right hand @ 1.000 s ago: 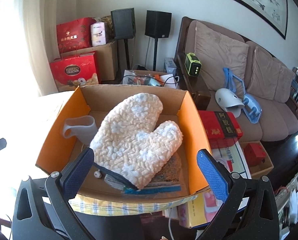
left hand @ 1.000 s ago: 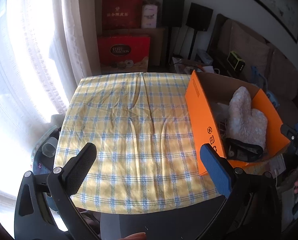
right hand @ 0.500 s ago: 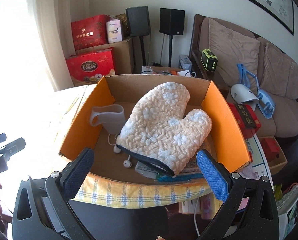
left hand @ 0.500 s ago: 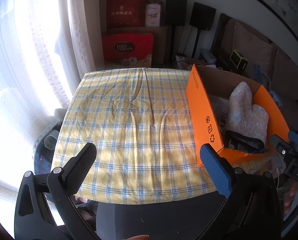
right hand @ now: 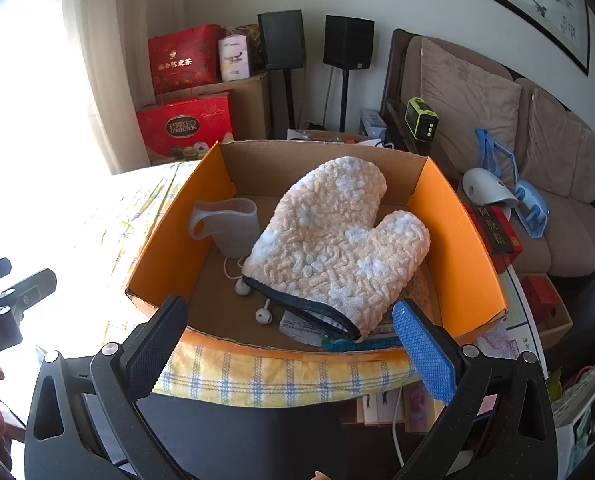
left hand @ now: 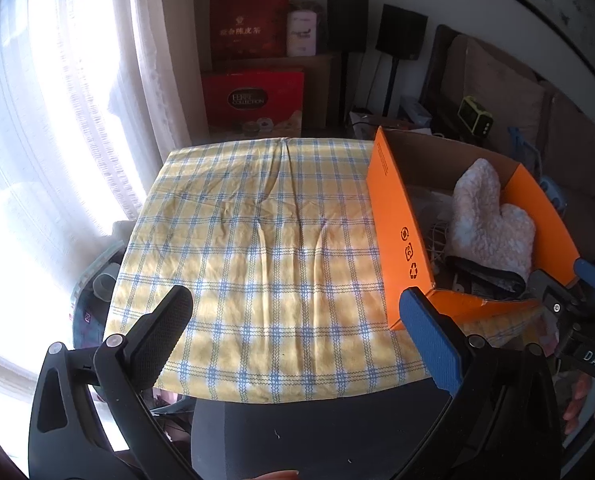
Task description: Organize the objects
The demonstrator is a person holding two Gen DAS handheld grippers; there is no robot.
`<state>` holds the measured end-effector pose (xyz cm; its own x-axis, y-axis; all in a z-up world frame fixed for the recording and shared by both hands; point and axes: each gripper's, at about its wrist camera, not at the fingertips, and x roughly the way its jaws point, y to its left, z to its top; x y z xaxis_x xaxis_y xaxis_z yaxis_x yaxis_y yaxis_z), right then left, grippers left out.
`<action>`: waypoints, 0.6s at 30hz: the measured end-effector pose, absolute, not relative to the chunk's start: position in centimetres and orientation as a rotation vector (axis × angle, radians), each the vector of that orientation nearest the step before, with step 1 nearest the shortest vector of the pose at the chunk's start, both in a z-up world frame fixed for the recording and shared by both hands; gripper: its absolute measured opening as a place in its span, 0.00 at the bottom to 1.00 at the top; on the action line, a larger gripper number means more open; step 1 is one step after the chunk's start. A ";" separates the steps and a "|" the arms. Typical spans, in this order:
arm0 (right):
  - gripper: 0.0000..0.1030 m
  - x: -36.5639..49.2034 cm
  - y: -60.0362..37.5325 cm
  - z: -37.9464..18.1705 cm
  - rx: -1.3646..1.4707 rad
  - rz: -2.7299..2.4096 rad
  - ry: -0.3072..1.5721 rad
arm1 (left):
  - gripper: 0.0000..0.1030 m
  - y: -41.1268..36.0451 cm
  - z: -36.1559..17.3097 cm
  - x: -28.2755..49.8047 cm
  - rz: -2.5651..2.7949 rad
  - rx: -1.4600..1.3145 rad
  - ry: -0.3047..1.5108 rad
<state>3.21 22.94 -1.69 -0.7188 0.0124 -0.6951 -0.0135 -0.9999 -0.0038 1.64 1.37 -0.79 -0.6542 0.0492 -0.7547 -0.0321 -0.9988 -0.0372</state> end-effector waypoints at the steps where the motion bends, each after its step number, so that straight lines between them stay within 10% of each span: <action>1: 1.00 3.2 22.9 -1.7 -1.172 2.898 0.002 | 1.00 1.5 -0.8 1.7 2.817 -1.283 -0.030; 18: 1.00 3.3 23.1 -1.7 -1.175 2.886 0.004 | 1.00 1.5 -0.9 1.5 2.821 -1.291 -0.027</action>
<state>3.26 23.15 -1.69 -0.7152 0.0229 -0.6985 -0.0248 -0.9997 -0.0074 1.54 1.46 -0.85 -0.6530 0.0427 -0.7561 -0.0280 -0.9991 -0.0322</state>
